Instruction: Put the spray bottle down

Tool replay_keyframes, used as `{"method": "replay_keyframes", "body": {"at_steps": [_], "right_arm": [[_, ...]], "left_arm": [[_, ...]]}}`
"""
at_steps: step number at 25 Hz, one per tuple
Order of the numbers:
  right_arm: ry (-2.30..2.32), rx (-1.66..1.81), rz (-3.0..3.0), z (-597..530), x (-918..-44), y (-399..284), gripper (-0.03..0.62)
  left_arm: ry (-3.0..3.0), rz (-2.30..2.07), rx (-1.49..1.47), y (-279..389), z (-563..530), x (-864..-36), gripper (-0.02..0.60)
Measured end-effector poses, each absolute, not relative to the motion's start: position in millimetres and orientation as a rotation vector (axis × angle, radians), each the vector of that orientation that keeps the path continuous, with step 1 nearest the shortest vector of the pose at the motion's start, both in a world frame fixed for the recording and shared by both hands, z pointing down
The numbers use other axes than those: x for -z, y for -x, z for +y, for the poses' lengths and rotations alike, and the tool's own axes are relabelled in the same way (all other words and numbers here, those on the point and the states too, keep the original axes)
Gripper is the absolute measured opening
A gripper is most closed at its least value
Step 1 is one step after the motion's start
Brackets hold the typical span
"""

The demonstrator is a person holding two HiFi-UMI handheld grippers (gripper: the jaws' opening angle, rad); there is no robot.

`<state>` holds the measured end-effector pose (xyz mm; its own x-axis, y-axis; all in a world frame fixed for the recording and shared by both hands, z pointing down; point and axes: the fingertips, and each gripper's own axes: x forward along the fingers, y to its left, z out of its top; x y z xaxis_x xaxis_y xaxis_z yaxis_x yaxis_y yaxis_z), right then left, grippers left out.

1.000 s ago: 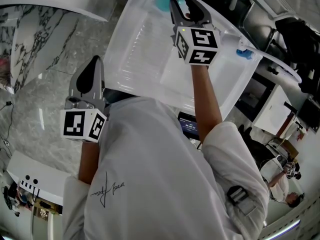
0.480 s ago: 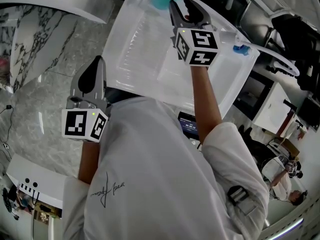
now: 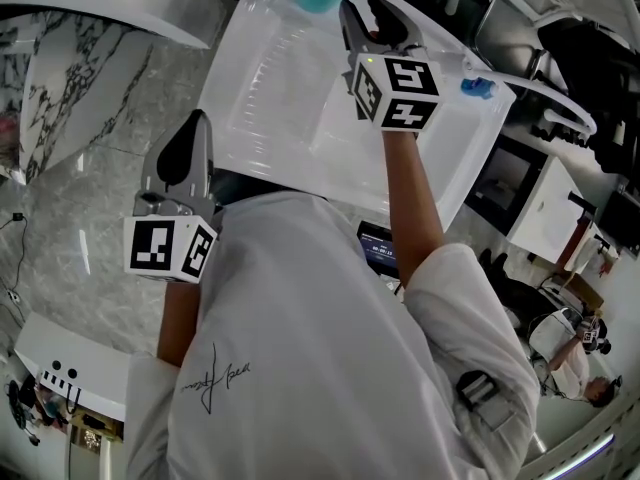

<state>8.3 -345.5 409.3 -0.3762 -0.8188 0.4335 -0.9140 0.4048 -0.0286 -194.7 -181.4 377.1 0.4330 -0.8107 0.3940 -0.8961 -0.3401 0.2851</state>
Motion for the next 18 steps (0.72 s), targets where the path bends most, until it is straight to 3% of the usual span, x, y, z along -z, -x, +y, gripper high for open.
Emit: {"method": "replay_keyframes", "body": {"at_steps": [18], "right_arm": [[-1.518,-0.390,-2.330,-308.6,-389.3,-33.5,0.109]], "left_arm": [[-2.268,-1.449,-0.221,171.1,-154.8,-362.6,0.006]]}}
